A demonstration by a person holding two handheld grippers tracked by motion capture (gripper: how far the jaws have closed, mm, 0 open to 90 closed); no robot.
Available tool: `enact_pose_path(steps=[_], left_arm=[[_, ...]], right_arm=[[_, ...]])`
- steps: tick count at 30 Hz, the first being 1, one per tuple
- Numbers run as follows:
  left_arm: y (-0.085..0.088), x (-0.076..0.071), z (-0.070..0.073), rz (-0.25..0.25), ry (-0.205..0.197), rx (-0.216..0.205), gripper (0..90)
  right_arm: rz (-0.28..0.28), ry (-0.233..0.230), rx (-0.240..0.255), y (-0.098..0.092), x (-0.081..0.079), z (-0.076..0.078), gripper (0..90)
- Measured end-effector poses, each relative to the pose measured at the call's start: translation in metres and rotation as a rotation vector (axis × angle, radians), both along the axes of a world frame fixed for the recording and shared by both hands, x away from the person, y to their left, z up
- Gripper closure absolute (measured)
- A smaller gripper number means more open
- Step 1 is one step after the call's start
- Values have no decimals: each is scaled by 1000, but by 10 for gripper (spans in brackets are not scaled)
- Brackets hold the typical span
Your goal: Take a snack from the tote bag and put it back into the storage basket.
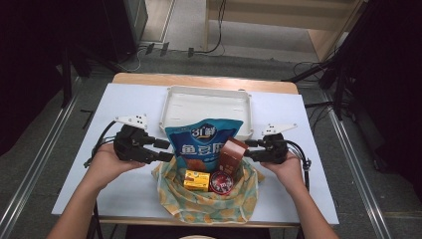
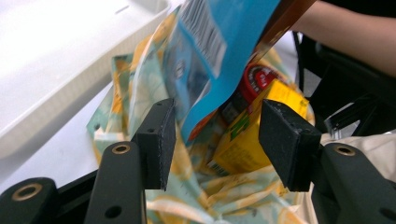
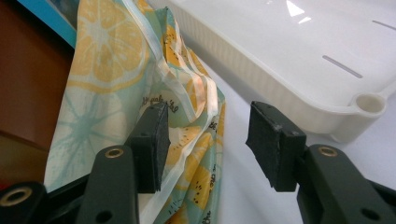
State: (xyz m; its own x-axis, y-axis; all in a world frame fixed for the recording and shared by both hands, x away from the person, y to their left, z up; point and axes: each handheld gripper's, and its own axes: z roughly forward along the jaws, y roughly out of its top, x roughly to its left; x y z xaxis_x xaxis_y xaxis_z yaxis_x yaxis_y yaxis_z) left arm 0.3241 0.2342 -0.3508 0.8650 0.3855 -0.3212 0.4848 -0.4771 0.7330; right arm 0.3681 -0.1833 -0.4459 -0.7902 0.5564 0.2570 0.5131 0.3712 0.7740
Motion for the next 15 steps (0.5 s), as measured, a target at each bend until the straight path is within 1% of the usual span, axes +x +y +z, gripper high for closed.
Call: enact_pose_path(steps=[4, 6, 11, 15], left_arm=[[-2, 0, 8, -2, -9, -23, 468], [-5, 0, 10, 0, 3, -29, 470], [-12, 2, 17, -13, -13, -10, 473], [-16, 6, 24, -23, -18, -12, 476]], right_arm=[[-1, 6, 3, 0, 0, 0, 494], [-4, 10, 3, 0, 0, 0, 492], [-9, 14, 6, 0, -1, 0, 478], [-11, 19, 9, -1, -1, 0, 472]])
